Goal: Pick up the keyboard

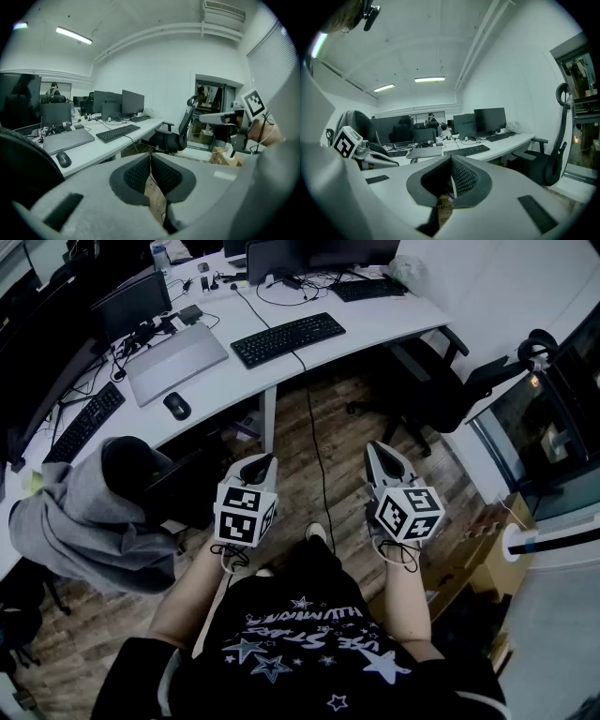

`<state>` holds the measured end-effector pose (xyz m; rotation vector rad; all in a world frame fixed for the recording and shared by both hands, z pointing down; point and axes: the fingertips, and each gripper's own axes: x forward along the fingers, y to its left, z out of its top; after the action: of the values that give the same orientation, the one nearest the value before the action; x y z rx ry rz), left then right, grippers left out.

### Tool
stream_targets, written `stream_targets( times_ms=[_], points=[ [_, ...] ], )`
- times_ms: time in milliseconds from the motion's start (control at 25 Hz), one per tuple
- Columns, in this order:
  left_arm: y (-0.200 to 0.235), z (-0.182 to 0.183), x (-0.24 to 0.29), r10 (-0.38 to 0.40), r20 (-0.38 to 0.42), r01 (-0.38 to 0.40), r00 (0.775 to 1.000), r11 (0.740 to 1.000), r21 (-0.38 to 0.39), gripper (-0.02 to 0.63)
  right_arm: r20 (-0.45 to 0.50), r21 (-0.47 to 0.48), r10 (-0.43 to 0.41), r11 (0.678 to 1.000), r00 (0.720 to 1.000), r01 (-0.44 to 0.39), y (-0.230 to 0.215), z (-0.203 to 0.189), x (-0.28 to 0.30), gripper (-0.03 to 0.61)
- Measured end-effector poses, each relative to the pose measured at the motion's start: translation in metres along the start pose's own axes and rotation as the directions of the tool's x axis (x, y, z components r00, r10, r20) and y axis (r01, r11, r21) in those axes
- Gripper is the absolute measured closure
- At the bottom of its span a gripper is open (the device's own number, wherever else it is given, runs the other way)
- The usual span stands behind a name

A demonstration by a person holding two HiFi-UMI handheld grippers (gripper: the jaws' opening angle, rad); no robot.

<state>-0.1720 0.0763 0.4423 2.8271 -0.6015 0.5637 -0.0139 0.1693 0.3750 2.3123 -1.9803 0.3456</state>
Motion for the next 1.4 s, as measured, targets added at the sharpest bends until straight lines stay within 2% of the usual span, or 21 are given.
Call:
stream_targets(
  times_ms=[440,600,840,1000,1080,1120,1160,1280,1400],
  points=[
    [0.008,-0.027,-0.003,-0.019,-0.043,0.018,0.999,0.999,-0.027,0.589,-0.045,0.04,-0.013,0.999,0.999,0.015,0.014,-0.031,0.001,0.575],
    [0.011,-0.03,0.003,-0.014,-0.055,0.012,0.998,0.999,-0.05,0.589,-0.021,0.065,-0.01,0.998,1.0,0.011,0.008,-0.028,0.006,0.575],
    [0.001,0.005,0.025,-0.067,0.031,0.068,0.997,0.997,-0.025,0.589,0.061,0.103,0.019,0.994,0.998,-0.026,-0.02,-0.008,0.026,0.575],
    [0.004,0.037,0.061,-0.021,0.078,0.02,0.997,1.0,0.013,0.586,0.067,0.127,0.014,0.992,0.998,-0.023,-0.066,0.004,0.05,0.574],
    [0.006,0.051,0.082,0.005,0.081,-0.007,0.997,1.0,0.022,0.583,0.069,0.146,0.054,0.987,0.996,-0.063,-0.088,0.011,0.063,0.571],
    [0.006,0.057,0.093,0.015,0.08,-0.017,0.997,1.0,0.021,0.58,0.067,0.152,0.078,0.985,0.995,-0.087,-0.098,0.014,0.07,0.549],
    [0.005,0.063,0.103,0.023,0.079,-0.024,0.997,1.0,0.015,0.563,0.062,0.153,0.102,0.982,0.993,-0.11,-0.108,0.017,0.077,0.512],
    [0.006,0.076,0.13,0.047,0.077,-0.046,0.996,0.999,-0.016,0.41,0.05,0.154,0.165,0.973,0.985,-0.171,-0.137,0.026,0.1,0.445],
    [0.009,0.081,0.149,0.086,0.061,-0.084,0.994,0.996,-0.029,0.305,0.037,0.158,0.224,0.961,0.974,-0.227,-0.159,0.03,0.118,0.361]
  ],
)
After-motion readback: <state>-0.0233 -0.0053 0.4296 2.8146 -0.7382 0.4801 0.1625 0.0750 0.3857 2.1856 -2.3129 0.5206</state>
